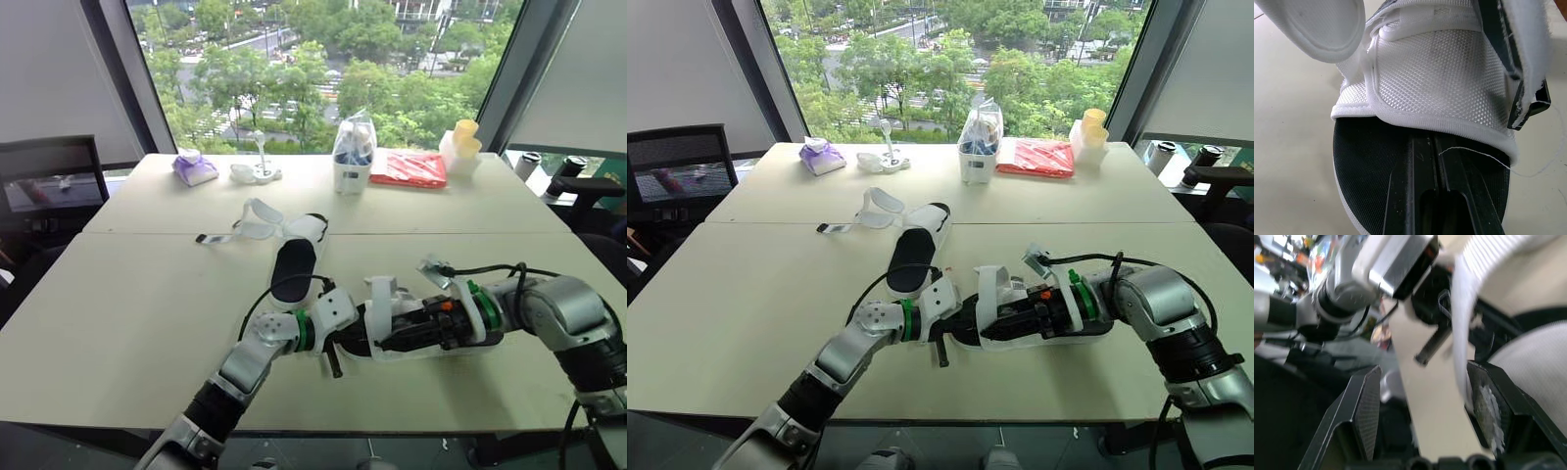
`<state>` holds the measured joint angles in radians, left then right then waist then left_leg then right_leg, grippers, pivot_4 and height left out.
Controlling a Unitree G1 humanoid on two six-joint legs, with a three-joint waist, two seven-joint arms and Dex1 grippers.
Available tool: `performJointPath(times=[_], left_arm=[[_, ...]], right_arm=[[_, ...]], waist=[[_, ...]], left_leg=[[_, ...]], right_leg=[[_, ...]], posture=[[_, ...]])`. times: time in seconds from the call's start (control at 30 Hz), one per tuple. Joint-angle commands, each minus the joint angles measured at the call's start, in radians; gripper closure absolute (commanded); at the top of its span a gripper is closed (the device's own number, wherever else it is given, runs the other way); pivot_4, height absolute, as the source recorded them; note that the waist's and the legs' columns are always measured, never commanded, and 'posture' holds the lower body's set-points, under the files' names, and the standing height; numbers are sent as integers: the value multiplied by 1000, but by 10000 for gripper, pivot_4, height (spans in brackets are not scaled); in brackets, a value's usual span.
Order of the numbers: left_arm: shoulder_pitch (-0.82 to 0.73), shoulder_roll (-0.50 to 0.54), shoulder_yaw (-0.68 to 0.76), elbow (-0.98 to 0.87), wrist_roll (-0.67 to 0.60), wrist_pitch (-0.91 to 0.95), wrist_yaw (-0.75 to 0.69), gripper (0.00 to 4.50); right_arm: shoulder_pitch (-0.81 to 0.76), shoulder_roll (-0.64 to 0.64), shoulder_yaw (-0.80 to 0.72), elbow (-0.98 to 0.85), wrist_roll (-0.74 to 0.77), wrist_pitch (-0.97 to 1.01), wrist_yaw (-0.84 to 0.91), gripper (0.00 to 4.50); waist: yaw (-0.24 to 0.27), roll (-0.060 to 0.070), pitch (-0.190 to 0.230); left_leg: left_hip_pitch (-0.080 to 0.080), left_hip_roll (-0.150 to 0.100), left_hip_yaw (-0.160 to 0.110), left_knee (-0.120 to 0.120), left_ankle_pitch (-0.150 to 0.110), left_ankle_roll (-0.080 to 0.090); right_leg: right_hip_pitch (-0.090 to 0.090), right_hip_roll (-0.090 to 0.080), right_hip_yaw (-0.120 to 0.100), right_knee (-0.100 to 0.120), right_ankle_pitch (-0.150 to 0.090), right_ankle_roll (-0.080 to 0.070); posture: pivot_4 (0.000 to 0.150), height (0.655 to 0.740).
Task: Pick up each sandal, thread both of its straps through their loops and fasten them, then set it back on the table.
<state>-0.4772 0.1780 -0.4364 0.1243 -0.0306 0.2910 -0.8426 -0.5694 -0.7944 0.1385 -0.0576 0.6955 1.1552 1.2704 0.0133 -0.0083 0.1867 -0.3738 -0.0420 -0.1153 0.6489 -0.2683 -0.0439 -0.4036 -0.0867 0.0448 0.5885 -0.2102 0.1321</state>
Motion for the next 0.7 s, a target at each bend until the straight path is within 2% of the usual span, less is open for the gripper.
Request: performJointPath(times=[0.03, 0.1, 0.23, 0.47, 0.7], left_arm=[[18, -3, -42, 67, 29, 19, -2, 45000], [17, -3, -42, 70, 29, 16, -3, 45000], [18, -4, -43, 76, 30, 10, -3, 45000], [18, -10, -45, 81, 32, 4, -2, 45000], [23, -7, -45, 80, 39, 2, 2, 45000]], right_arm=[[-9, 55, -68, -16, 18, -8, -94, 18006], [-10, 76, -92, -3, 21, -8, -124, 24137], [-12, 70, -104, 5, 31, 1, -133, 43946], [-108, 26, -98, 95, 58, 70, -96, 44542], [-208, -38, 19, 173, -44, -62, 27, 44542]], waist=[[0, 0, 0], [-1, 0, 0], [-5, -2, -1], [-10, -2, -2], [-8, -2, -2]], left_leg=[[0, 0, 0, 0, 0, 0], [0, 0, 0, 1, 0, 0], [1, 0, 0, 1, 0, 0], [2, 1, 0, 2, 0, 0], [0, 1, 0, 0, 0, 0]], right_leg=[[0, 0, 0, 0, 0, 0], [0, 0, 0, 0, 0, 0], [0, 0, 0, 2, 1, 0], [0, 1, 0, 6, 0, -1], [-2, 0, 0, 5, 0, 0]], posture=[[1500, 7400], [1500, 7400], [1500, 7400], [1500, 7400], [1500, 7400]])
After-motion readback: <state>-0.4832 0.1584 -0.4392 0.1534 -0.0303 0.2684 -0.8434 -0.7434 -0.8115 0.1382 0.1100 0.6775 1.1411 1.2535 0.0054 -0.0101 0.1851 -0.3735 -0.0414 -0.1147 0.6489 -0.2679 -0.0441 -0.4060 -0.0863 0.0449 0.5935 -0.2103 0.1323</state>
